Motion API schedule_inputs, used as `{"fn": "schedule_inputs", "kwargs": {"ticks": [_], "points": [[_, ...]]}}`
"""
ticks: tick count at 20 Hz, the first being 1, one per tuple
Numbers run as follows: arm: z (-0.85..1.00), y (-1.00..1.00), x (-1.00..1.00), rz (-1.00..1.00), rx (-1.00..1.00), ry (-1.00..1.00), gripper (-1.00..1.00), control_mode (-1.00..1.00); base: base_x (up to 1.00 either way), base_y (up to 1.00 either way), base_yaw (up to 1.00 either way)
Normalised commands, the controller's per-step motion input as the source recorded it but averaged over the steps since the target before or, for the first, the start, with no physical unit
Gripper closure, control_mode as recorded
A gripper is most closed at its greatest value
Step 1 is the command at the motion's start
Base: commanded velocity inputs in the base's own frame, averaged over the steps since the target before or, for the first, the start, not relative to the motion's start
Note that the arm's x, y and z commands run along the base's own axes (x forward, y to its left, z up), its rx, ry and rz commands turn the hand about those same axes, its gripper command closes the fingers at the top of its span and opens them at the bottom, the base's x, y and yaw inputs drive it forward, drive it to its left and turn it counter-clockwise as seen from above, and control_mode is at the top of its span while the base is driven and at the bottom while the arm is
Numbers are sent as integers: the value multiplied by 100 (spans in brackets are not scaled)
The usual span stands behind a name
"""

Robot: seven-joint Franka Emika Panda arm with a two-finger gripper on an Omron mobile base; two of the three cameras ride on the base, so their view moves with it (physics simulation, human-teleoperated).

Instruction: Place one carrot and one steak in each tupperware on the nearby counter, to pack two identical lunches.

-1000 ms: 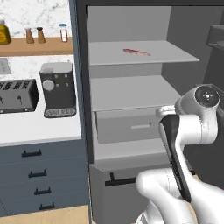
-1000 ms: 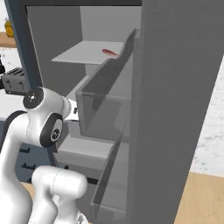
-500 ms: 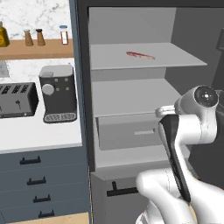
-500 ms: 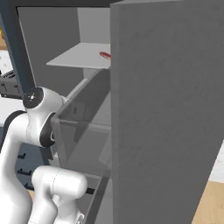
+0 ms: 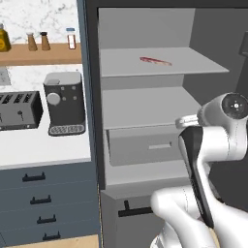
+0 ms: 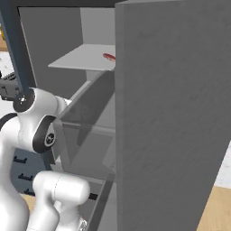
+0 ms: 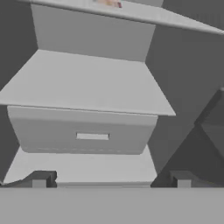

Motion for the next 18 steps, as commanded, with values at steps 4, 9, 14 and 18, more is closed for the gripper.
{"fn": "schedule_inputs", "kwargs": {"ticks": [4,9,14,18], "points": [[86,0,-57,8,-11,-5,-100,-100,0,0,0],[89,-4,-14,16,-3,0,-100,-100,0,0,0],[65,5,-24,15,-9,-3,-100,-100,0,0,0],[25,0,-22,6,-3,-6,-100,-100,0,0,0]]}}
